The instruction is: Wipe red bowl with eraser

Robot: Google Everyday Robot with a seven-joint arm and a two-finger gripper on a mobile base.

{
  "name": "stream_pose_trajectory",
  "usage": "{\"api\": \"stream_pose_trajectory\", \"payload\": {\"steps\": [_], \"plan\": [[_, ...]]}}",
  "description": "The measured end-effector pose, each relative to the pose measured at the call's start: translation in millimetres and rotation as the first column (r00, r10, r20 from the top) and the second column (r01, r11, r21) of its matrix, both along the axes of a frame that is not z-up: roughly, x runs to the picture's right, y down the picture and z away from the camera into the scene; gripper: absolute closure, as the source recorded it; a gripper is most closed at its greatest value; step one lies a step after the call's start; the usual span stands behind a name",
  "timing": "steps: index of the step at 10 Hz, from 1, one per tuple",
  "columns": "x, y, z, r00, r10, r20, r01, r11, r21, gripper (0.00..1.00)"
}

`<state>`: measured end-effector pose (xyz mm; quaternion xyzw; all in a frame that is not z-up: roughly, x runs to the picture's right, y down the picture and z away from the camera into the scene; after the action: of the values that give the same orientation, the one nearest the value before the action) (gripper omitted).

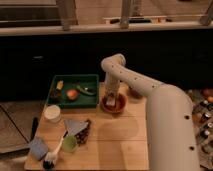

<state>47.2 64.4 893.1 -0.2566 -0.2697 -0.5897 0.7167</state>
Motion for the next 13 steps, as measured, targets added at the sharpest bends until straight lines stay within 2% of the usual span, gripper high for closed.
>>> {"api": "stream_pose_trajectory", "payload": {"steps": [2, 4, 7, 9, 12, 13], "plan": [[7, 10, -8.9, 1.000, 0.012, 0.024, -0.012, 0.9996, -0.026, 0.99], [23, 18, -10.5, 1.000, 0.015, 0.012, -0.014, 0.9981, -0.060, 0.99], [47, 16, 3.5, 0.998, 0.051, -0.039, -0.054, 0.9946, -0.089, 0.99], [52, 8, 14.3, 0.995, 0.077, -0.062, -0.082, 0.9929, -0.086, 0.99], [38, -13, 23.3, 0.995, 0.085, -0.048, -0.088, 0.9940, -0.066, 0.99], [22, -15, 23.0, 0.997, 0.069, -0.027, -0.070, 0.9954, -0.066, 0.99]]}}
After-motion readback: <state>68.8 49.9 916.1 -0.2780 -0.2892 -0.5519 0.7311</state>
